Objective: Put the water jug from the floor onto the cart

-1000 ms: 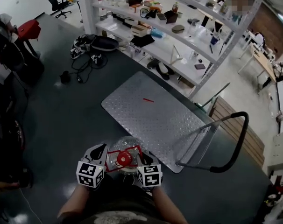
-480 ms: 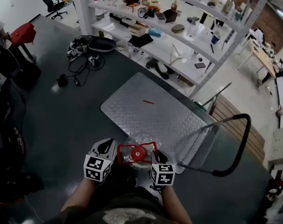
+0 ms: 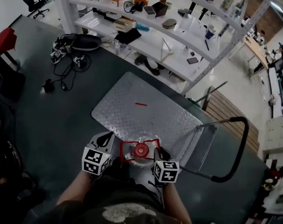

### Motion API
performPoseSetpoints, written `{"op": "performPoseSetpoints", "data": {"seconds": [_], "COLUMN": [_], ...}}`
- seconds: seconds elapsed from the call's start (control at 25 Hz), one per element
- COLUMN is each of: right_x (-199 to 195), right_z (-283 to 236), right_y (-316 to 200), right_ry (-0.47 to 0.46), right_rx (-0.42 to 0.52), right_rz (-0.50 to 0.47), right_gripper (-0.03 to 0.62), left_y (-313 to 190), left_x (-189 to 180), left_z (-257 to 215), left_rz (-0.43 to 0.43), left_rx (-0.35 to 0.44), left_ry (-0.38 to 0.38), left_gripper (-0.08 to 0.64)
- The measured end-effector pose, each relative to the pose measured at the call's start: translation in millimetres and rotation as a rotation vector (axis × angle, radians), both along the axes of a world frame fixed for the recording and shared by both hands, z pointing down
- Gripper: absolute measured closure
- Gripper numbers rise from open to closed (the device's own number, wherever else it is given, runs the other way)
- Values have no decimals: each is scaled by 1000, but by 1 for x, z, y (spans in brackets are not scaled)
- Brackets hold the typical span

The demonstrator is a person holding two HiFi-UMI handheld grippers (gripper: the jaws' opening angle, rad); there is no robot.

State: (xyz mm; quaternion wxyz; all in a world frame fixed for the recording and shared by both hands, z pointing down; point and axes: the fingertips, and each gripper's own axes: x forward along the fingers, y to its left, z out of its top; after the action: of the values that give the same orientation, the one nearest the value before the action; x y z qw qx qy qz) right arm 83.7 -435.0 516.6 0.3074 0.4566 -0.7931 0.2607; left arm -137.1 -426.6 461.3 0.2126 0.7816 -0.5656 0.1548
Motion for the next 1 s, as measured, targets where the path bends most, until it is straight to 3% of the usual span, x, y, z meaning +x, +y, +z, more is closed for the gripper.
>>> {"op": "performPoseSetpoints", "data": {"seconds": [0.44, 0.64, 1.0], "right_x": [-18, -21, 6], "right_z": [-2, 5, 42], "right_y": [-101, -140, -194], "right_ry": [-24, -38, -27], "right_rx": [24, 25, -22], "right_rz": [162, 111, 6], "right_gripper": [543, 543, 541], "left_y": [-85, -113, -137], "left_x": [-31, -27, 23], "left_z": [5, 4, 20], "left_rz": [92, 55, -19], "left_rx": [-3, 7, -42], "left_ry": [17, -9, -19], "left_gripper": [554, 554, 552]}}
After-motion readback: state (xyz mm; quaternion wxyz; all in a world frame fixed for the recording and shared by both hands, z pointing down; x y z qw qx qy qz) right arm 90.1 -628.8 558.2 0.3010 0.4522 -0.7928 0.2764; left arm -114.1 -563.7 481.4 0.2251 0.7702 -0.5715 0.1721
